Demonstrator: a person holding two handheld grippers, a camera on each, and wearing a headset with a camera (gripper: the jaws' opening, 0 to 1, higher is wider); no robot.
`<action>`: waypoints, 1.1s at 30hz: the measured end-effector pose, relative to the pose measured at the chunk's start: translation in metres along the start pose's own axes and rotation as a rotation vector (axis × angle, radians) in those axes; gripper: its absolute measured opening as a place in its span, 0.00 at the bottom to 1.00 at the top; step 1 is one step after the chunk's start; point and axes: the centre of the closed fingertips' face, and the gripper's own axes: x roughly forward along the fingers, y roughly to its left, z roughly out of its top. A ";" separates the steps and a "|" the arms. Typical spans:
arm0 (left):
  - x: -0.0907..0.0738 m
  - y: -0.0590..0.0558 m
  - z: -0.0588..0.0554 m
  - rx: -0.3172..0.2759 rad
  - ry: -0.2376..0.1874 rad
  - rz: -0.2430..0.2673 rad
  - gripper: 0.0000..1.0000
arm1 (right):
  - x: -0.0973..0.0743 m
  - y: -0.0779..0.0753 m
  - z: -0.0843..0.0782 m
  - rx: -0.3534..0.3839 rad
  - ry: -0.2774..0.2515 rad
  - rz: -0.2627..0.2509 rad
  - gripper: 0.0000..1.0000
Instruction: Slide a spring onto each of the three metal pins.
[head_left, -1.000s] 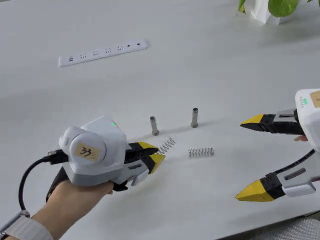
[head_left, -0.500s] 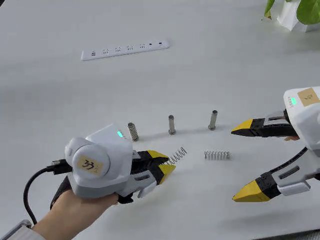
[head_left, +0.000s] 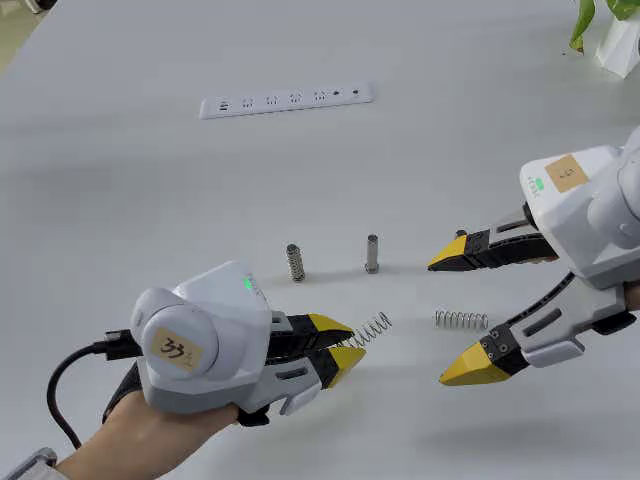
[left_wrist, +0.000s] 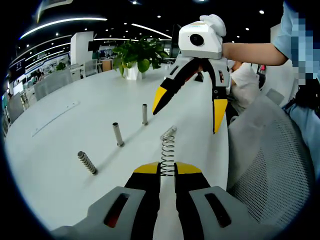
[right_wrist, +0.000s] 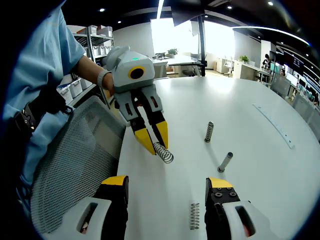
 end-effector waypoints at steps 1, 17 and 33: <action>-0.001 -0.001 0.001 0.004 -0.004 -0.003 0.07 | 0.001 0.001 0.002 0.003 -0.004 0.005 0.55; -0.007 -0.014 0.009 0.049 -0.022 -0.046 0.07 | 0.017 0.011 0.020 0.039 -0.008 0.148 0.24; -0.006 -0.021 0.011 0.066 -0.037 -0.070 0.07 | 0.019 0.020 0.017 0.052 0.017 0.186 0.08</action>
